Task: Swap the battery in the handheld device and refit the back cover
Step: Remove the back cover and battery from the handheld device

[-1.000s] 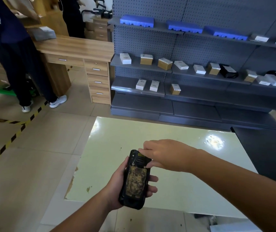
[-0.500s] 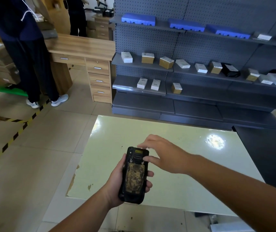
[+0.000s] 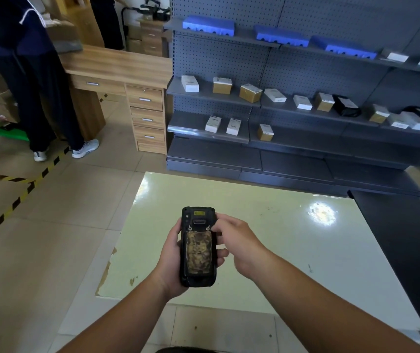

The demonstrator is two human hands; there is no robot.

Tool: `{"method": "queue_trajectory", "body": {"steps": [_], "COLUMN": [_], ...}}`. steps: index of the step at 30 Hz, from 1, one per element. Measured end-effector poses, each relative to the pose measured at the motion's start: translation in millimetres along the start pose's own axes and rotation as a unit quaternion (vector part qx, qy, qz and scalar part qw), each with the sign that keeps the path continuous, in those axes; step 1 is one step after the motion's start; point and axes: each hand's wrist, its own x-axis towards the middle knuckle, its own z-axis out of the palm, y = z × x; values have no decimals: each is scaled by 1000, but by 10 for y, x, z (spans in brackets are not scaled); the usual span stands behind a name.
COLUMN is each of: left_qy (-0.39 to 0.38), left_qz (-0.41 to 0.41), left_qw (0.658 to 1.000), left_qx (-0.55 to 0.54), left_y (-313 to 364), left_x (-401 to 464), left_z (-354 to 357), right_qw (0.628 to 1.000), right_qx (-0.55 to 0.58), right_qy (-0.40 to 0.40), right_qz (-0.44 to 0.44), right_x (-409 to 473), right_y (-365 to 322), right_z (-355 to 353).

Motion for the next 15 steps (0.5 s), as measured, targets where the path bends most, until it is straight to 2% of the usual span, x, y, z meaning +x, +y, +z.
{"method": "queue_trajectory", "body": {"steps": [7, 15], "left_qy": [-31, -14], "left_qz": [2, 4], "left_qw": [999, 1000], "left_qx": [-25, -27], "left_y": [30, 20], "left_x": [-31, -43], "left_z": [28, -18], "right_qw": [997, 994], "right_qx": [-39, -84], "right_qy": [-17, -14], "right_qz": [-64, -64], "right_x": [-70, -6], "right_y": [-7, 17], "right_z": [-71, -80]}}
